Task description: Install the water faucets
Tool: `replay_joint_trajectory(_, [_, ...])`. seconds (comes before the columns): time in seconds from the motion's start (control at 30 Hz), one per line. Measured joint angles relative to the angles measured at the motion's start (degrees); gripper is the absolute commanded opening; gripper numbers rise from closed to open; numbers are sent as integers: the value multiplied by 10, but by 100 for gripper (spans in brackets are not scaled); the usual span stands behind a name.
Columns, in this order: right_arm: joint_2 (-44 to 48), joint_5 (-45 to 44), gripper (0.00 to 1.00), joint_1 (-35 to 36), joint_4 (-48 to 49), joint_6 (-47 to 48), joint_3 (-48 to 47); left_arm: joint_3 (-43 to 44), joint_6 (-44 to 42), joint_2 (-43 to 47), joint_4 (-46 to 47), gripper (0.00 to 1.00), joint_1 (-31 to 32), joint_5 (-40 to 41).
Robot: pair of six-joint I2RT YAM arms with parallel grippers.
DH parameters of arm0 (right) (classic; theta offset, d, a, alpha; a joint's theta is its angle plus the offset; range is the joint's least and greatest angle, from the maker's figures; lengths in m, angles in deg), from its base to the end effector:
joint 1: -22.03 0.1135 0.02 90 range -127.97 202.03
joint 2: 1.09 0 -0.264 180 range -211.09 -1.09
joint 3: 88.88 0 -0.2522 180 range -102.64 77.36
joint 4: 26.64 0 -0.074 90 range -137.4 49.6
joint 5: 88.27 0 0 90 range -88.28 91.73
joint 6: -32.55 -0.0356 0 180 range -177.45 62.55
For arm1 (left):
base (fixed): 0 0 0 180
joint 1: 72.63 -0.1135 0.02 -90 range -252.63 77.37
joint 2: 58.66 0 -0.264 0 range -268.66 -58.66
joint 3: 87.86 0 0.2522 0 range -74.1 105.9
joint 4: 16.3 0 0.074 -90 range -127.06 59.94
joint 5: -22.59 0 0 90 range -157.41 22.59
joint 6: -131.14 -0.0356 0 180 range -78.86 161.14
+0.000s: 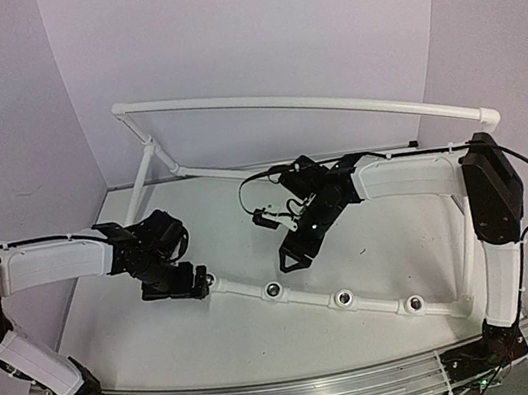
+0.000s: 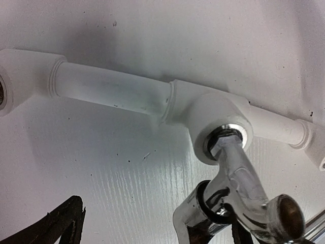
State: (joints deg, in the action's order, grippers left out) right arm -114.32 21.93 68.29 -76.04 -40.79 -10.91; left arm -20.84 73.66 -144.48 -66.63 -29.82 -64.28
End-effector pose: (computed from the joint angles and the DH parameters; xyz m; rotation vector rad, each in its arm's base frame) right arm 0.2844 0.3150 0.2135 -1.4968 2.2079 0.6374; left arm 0.2057 -0.1879 0.1932 0.2378 2.7991 -0.2554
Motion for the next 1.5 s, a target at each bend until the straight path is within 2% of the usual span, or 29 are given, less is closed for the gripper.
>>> replay_joint_trajectory(0.3, [0, 0, 74, 0, -1, 0, 0, -22, 34, 24, -32, 100, -2, 28])
replay_joint_trajectory(0.6, [0, 0, 74, 0, -5, 0, 0, -31, 44, 51, -36, 100, -53, 46])
replay_joint_trajectory(0.73, [0, 0, 74, 0, -5, 0, 0, -26, 32, 45, -18, 100, -68, 45])
replay_joint_trajectory(1.07, [0, -2, 74, -1, -5, 1, 0, 64, -11, -45, 17, 100, -75, 42])
replay_joint_trajectory(1.37, [4, -3, 74, -5, -4, 5, 6, 94, -60, -55, 53, 100, -72, -22])
replay_joint_trajectory(1.5, [6, -4, 74, -6, -6, 7, 12, 94, -82, -56, 52, 100, -49, -37])
